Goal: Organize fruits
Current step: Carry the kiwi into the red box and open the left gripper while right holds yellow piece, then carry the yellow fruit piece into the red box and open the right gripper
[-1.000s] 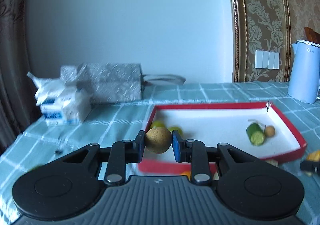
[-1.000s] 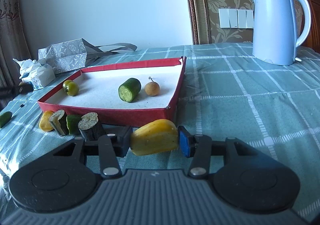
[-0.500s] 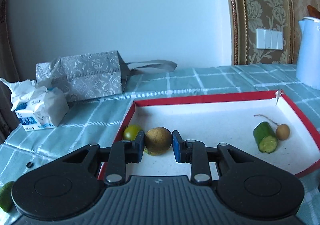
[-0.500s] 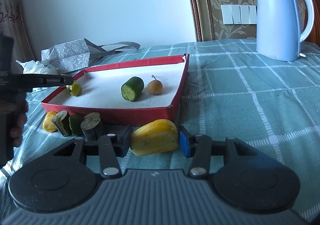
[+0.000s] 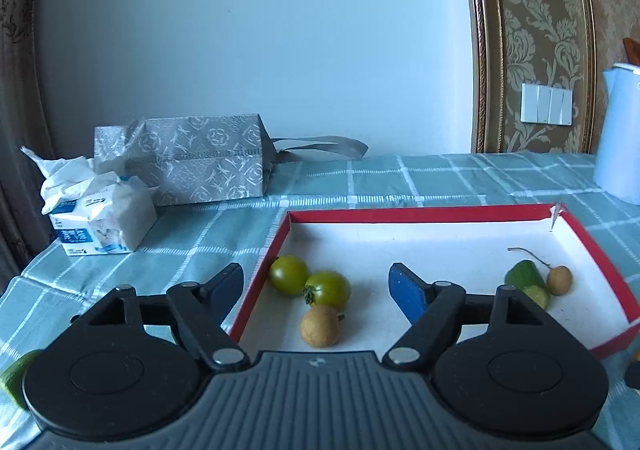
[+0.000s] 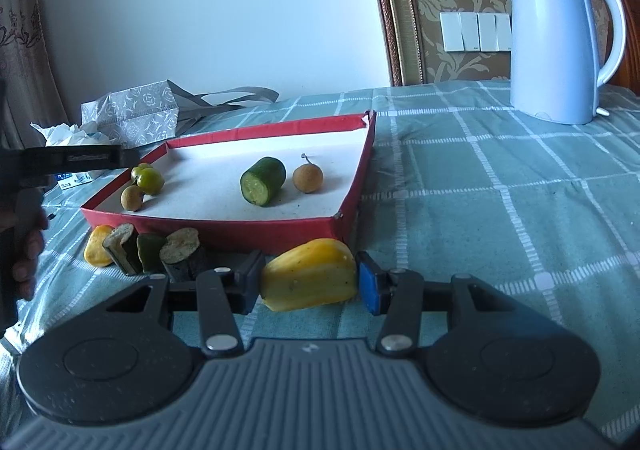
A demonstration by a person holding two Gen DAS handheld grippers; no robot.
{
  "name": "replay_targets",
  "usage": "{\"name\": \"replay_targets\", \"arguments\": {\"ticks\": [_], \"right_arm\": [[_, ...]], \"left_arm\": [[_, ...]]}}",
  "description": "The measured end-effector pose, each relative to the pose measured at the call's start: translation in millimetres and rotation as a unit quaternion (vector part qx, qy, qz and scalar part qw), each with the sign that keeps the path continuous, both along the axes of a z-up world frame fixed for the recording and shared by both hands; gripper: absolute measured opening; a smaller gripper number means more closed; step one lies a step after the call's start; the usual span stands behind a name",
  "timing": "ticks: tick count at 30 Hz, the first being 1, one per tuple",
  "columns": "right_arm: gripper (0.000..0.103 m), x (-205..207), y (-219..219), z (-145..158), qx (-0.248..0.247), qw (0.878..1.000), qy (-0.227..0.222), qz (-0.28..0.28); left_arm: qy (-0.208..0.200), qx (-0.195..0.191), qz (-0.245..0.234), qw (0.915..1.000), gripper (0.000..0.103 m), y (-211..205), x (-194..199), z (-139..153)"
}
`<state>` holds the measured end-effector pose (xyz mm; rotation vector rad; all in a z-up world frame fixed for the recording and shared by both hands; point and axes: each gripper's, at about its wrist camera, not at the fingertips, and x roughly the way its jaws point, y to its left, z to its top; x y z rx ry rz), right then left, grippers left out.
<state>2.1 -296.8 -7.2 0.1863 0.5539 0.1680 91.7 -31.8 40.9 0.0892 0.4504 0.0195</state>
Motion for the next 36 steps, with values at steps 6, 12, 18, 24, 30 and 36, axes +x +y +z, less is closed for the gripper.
{"name": "replay_targets", "arguments": {"ticks": [6, 12, 18, 24, 30, 36], "right_arm": [[0.046, -3, 1, 2, -0.004, 1.000, -0.008, 0.001], [0.046, -6, 3, 4, -0.010, 1.000, -0.015, 0.000], [0.046, -7, 4, 4, -0.010, 1.000, -0.021, -0.002], [0.046, -8, 2, 5, -0.003, 1.000, -0.028, -0.008], [0.046, -9, 6, 5, -0.014, 0.999, -0.026, -0.010], [0.046, -11, 11, 6, -0.025, 0.999, -0.032, -0.011]], "left_arm": [[-0.015, 0.000, 0.012, 0.9998, 0.088, 16, -40, -3], [0.004, -0.026, 0.033, 0.9991, 0.088, 46, -62, -18], [0.020, -0.059, 0.062, 0.9962, 0.088, 75, -66, -33], [0.020, -0.064, 0.057, 0.9961, 0.088, 78, -65, -39], [0.031, -0.080, 0.057, 0.9947, 0.088, 81, -62, -41], [0.033, -0.084, 0.063, 0.9939, 0.088, 83, -62, -42]]}}
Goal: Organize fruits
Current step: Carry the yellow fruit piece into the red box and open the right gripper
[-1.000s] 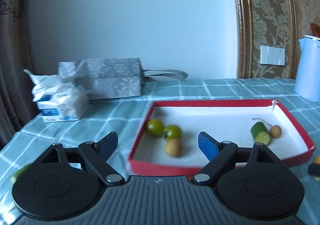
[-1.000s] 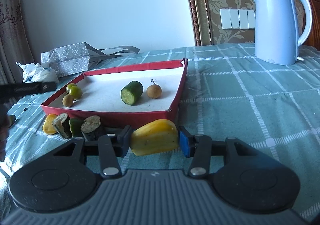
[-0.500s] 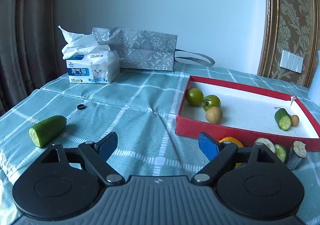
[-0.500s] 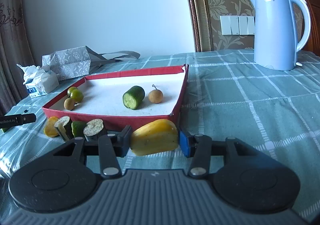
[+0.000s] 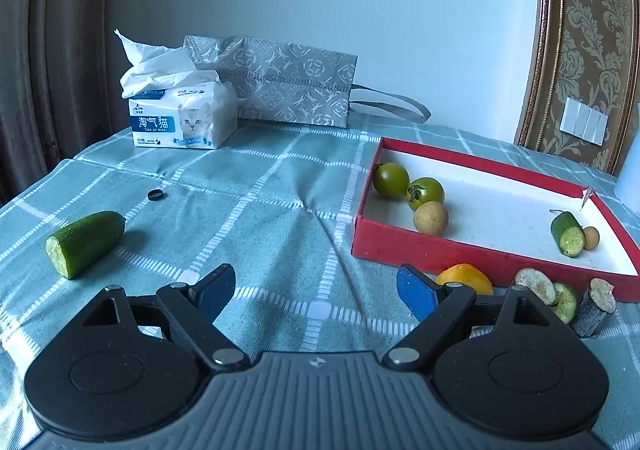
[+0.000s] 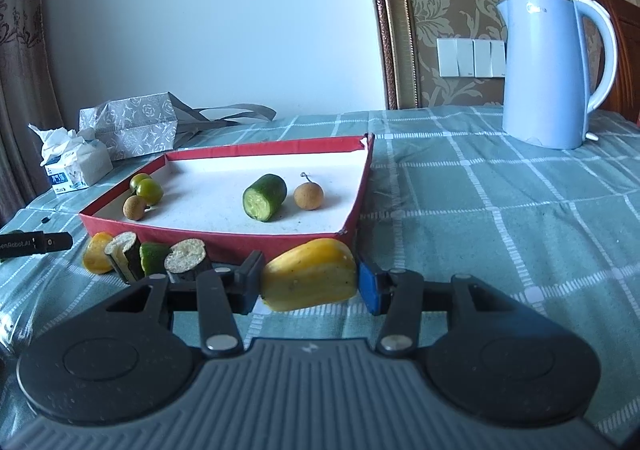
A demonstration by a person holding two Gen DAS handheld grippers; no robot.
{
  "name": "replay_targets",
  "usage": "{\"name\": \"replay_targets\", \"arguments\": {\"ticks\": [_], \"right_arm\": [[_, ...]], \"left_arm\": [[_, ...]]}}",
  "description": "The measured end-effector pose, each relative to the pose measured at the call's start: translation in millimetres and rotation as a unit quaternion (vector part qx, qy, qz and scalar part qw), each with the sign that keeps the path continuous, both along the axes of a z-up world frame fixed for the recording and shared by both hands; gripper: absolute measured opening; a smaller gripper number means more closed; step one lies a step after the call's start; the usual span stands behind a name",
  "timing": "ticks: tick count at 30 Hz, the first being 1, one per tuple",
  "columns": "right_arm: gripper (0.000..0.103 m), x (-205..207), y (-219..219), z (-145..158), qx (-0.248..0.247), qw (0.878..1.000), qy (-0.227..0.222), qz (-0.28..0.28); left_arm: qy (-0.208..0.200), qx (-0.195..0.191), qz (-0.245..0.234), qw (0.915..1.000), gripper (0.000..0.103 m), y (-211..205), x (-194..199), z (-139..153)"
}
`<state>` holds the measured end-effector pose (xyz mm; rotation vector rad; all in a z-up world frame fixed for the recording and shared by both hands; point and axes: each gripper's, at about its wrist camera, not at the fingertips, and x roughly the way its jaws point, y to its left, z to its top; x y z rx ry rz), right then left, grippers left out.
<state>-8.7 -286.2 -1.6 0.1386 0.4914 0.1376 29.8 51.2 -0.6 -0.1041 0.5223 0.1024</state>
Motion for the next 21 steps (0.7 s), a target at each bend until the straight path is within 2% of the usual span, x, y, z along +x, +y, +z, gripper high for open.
{"name": "replay_targets", "arguments": {"ticks": [10, 21], "right_arm": [[0.046, 5, 32, 17, -0.027, 0.999, -0.019, 0.029], [0.046, 57, 64, 54, -0.040, 0.997, -0.039, 0.050]], "left_arm": [[0.004, -0.006, 0.005, 1.0000, 0.088, 3, 2, -1], [0.011, -0.010, 0.006, 0.9999, 0.088, 5, 4, -2]]}}
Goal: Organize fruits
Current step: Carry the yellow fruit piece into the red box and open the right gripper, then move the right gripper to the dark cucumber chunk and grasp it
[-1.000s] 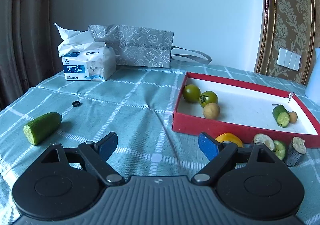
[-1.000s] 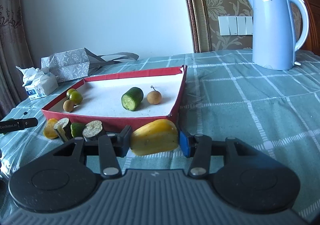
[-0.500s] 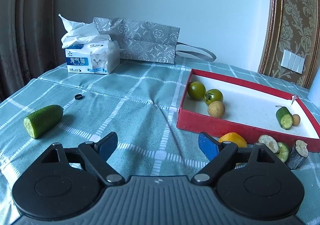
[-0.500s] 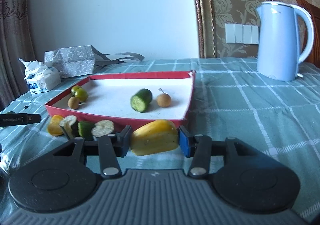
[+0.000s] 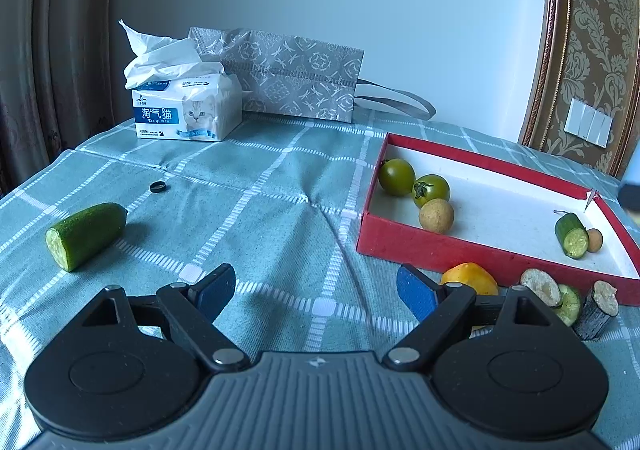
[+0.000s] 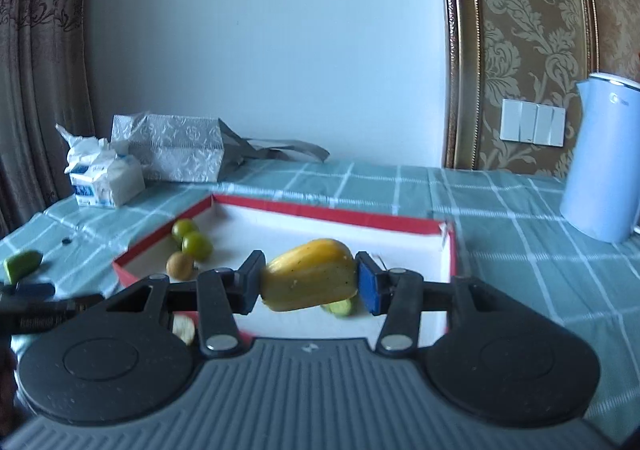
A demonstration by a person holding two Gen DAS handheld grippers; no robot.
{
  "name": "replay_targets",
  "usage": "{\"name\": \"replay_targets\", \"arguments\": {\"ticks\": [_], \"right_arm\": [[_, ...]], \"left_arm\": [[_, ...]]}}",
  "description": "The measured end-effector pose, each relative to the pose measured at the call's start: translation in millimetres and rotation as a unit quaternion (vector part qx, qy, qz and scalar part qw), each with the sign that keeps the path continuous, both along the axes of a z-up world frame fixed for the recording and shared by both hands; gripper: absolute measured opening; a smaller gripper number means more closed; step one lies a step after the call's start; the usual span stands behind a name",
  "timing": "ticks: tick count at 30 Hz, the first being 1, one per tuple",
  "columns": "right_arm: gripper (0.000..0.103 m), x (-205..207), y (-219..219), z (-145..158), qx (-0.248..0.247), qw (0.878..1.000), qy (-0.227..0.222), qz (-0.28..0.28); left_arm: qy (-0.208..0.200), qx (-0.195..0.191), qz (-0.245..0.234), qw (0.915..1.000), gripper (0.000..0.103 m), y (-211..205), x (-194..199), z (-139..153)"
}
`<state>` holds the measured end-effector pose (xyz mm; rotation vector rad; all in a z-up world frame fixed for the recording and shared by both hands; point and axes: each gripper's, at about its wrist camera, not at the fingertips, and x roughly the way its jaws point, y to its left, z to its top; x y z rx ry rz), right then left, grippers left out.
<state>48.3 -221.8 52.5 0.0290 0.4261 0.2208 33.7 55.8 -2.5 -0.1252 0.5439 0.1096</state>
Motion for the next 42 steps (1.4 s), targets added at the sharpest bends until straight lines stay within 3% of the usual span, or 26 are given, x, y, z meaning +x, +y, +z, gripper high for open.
{"name": "replay_targets", "arguments": {"ticks": [7, 18, 19, 21, 28, 32, 36, 37, 42], "right_arm": [[0.046, 32, 11, 0, 0.001, 1.000, -0.002, -0.015], [0.046, 74, 12, -37, -0.017, 0.997, 0.055, -0.054], [0.047, 73, 12, -38, -0.018, 0.997, 0.054, -0.057], [0.061, 73, 9, -39, -0.012, 0.997, 0.054, -0.056], [0.064, 41, -8, -17, 0.013, 0.998, 0.018, -0.061], [0.064, 6, -21, -11, 0.020, 0.999, 0.023, -0.037], [0.065, -25, -17, -22, -0.013, 0.999, 0.037, -0.011], [0.070, -30, -15, -26, -0.016, 0.999, 0.039, -0.007], [0.071, -40, -9, -45, -0.018, 0.999, 0.050, -0.003]], "left_arm": [[0.005, -0.001, -0.001, 1.0000, 0.088, 0, 1, -1], [0.011, -0.003, -0.004, 0.9999, 0.088, 0, 4, -2], [0.011, -0.003, -0.004, 0.9999, 0.088, 0, 4, -2], [0.012, -0.003, -0.004, 0.9999, 0.088, 0, 4, -3], [0.015, -0.009, -0.001, 0.9999, 0.088, 2, 5, -3], [0.015, -0.012, 0.001, 0.9998, 0.088, 3, 5, -4], [0.015, -0.012, 0.001, 0.9998, 0.088, 3, 5, -4], [0.015, -0.012, 0.001, 0.9998, 0.088, 3, 5, -4], [0.016, -0.018, 0.001, 0.9997, 0.088, 4, 5, -4]]}}
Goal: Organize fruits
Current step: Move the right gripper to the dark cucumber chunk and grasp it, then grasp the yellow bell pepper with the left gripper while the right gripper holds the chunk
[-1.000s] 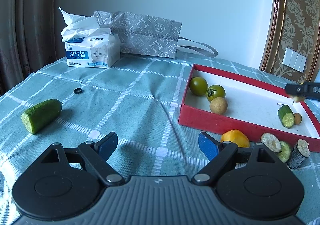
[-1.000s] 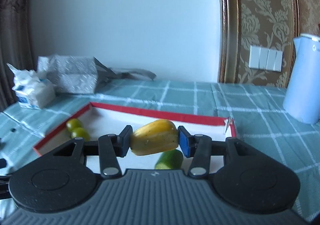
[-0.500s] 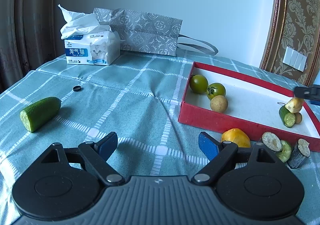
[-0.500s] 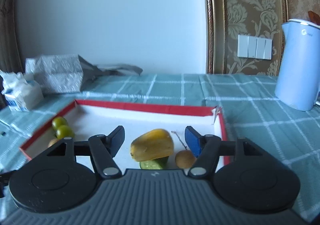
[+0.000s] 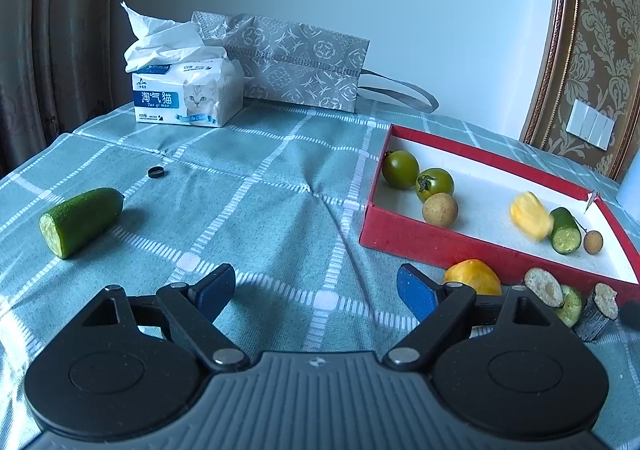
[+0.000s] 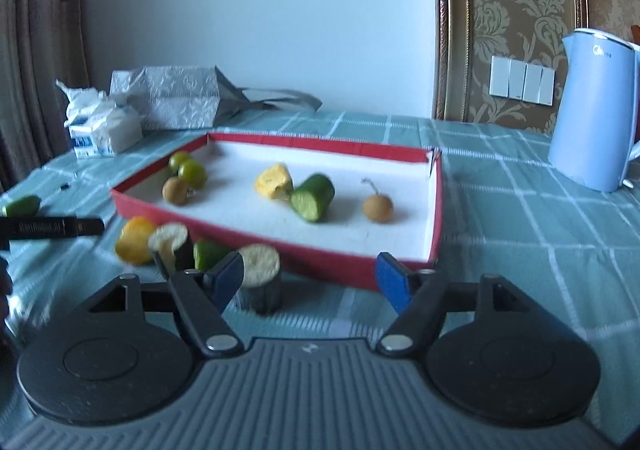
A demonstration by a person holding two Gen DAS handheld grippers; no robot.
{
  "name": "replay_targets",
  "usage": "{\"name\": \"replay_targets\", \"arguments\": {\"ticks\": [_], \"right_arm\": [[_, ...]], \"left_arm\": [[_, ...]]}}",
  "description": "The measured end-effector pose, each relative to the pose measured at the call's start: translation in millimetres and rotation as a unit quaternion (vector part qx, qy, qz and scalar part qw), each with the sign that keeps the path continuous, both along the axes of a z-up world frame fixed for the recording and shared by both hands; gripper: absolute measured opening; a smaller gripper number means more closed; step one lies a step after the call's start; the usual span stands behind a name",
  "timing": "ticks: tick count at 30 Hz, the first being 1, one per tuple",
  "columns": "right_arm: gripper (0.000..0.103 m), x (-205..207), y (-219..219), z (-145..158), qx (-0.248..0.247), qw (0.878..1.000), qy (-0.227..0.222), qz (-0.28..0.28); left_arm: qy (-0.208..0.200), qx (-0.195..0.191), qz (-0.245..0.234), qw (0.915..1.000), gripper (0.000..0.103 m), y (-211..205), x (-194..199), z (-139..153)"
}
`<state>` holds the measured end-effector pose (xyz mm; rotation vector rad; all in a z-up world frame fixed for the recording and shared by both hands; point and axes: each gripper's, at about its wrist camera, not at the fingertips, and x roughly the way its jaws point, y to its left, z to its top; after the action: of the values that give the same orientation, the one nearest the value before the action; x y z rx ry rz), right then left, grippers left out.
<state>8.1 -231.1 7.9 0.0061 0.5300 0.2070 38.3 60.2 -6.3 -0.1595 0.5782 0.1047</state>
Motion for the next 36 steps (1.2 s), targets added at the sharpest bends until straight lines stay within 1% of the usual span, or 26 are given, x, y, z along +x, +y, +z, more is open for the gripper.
{"name": "replay_targets", "arguments": {"ticks": [2, 8, 13, 15, 17, 18, 23, 24, 25, 26, 29, 31, 34, 36], "right_arm": [[0.071, -1, 2, -6, 0.005, 1.000, 0.009, 0.005], [0.062, 3, 12, -7, -0.013, 1.000, 0.004, 0.019], [0.061, 8, 24, -9, -0.023, 0.999, 0.007, 0.029], [0.058, 11, 27, -9, -0.029, 0.999, 0.009, 0.029], [0.044, 16, 28, -11, -0.026, 0.999, 0.021, 0.034], [0.041, 18, 29, -12, -0.024, 0.999, 0.023, 0.037], [0.040, 19, 30, -12, -0.016, 0.999, 0.023, 0.044], [0.038, 19, 29, -12, -0.015, 0.999, 0.023, 0.045], [0.032, 19, 29, -12, -0.012, 0.999, 0.023, 0.047], [0.030, 19, 30, -12, -0.010, 0.999, 0.024, 0.048], [0.031, 17, 32, -13, -0.015, 0.999, 0.021, 0.047], [0.031, 16, 29, -13, -0.006, 0.999, 0.022, 0.044], [0.031, 11, 21, -9, 0.014, 0.999, 0.019, 0.039], [0.031, 5, 14, -5, 0.021, 0.999, 0.012, 0.037]], "left_arm": [[0.000, 0.001, -0.001, 1.0000, 0.088, -1, 0, 0], [0.003, -0.001, -0.003, 1.0000, 0.088, -1, 1, 0], [0.003, -0.002, -0.004, 1.0000, 0.089, -1, 1, 0], [0.003, -0.002, -0.004, 1.0000, 0.089, -1, 1, 0], [0.003, -0.002, -0.004, 1.0000, 0.089, -1, 2, -1], [0.003, -0.002, -0.004, 1.0000, 0.089, -1, 2, -1], [0.002, -0.002, -0.003, 1.0000, 0.089, -1, 1, -1], [0.002, -0.002, -0.003, 1.0000, 0.089, -1, 1, -1], [0.002, -0.002, -0.004, 1.0000, 0.089, -2, 1, -1], [0.002, -0.002, -0.004, 1.0000, 0.089, -2, 1, 0], [0.000, -0.001, -0.005, 1.0000, 0.089, -2, 1, 0], [-0.003, -0.001, -0.011, 0.9999, 0.089, -3, 0, 0], [-0.010, 0.006, -0.029, 0.9995, 0.089, -9, -3, 2], [-0.011, 0.019, -0.053, 0.9984, 0.089, -17, -4, 3]]}}
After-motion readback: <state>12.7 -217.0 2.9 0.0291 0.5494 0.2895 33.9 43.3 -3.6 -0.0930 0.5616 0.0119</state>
